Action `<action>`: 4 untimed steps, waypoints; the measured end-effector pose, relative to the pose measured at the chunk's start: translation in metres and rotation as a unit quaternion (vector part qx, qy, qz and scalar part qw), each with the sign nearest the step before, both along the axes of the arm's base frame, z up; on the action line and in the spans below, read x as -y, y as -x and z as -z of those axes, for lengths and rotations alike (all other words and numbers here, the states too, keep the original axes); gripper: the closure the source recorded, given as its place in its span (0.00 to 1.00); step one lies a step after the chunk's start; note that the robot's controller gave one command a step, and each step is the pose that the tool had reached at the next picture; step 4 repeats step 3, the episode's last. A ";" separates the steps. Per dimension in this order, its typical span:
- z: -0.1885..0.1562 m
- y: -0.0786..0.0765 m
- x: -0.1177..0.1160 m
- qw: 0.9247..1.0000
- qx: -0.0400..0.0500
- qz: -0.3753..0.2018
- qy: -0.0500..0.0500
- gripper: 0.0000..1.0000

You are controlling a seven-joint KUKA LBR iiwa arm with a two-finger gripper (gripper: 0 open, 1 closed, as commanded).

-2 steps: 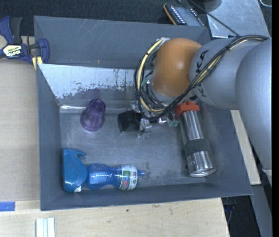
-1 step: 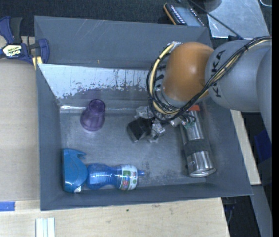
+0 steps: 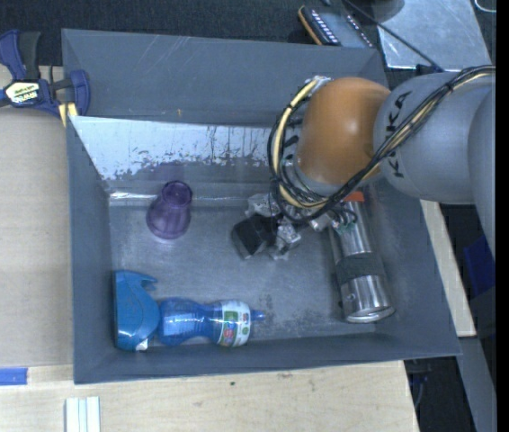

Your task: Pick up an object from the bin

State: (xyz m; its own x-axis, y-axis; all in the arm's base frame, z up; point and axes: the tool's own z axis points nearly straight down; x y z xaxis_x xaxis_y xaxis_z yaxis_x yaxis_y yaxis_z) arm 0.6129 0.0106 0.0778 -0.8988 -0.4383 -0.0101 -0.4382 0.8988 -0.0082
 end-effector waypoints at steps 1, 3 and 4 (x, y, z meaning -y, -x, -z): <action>0.000 0.000 0.000 1.000 0.000 0.000 0.000 1.00; 0.000 0.000 0.000 1.000 0.000 0.000 0.000 1.00; 0.000 0.000 0.000 1.000 0.000 0.000 0.000 1.00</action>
Offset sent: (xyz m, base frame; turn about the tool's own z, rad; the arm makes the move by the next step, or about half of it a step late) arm 0.0000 0.0000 0.0000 0.0000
